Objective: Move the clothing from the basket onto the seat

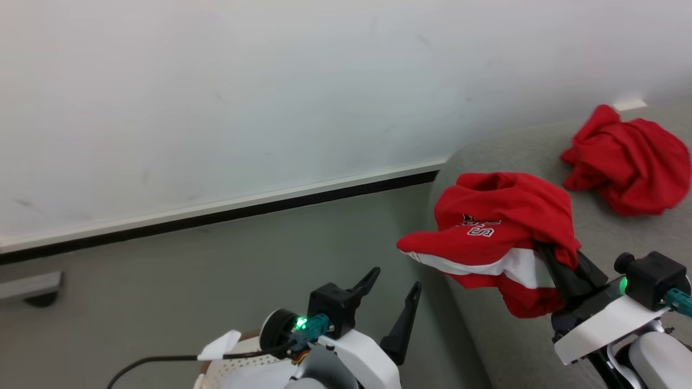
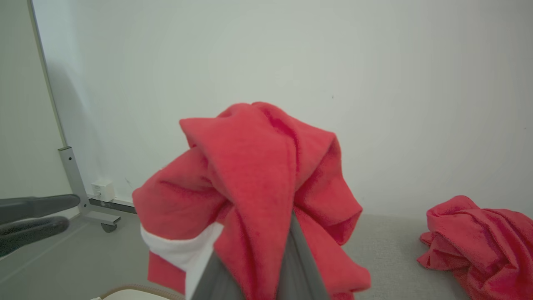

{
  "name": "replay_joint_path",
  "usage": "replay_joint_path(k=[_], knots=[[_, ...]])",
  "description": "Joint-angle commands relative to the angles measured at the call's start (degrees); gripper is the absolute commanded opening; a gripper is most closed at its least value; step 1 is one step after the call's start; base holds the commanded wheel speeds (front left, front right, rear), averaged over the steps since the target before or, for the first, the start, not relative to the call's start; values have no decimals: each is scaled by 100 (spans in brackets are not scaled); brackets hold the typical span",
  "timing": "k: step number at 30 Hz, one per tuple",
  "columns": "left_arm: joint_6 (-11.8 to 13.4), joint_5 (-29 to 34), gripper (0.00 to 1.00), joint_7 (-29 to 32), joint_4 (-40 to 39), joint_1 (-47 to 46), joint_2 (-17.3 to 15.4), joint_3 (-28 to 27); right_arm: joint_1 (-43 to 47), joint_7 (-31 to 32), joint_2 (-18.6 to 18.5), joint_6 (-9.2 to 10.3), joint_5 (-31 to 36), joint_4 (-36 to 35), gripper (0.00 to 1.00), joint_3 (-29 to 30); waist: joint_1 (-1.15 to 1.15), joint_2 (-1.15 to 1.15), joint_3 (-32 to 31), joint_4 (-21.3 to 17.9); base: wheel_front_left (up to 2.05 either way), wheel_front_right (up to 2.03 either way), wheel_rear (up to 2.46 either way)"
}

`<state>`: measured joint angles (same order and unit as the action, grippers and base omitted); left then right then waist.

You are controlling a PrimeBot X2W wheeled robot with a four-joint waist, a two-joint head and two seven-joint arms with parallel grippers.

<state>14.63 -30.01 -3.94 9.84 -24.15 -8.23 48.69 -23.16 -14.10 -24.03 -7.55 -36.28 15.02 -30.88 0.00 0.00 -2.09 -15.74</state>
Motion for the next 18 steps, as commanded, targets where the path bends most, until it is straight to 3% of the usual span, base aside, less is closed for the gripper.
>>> replay_joint_path(k=[1,10,18], knots=[[-27,-30,100,-17,0,-29,11,19,122,28,-82,14,44,-62,0,81,0,0,14,-343,0,0,0],[-135,-22,100,5,-20,-114,162,244,505,187,-239,13,125,-363,0,507,0,0,59,-855,0,0,0],[-199,41,100,81,-11,-297,218,351,668,274,-162,14,242,-365,0,1121,0,0,344,-881,0,0,0]])
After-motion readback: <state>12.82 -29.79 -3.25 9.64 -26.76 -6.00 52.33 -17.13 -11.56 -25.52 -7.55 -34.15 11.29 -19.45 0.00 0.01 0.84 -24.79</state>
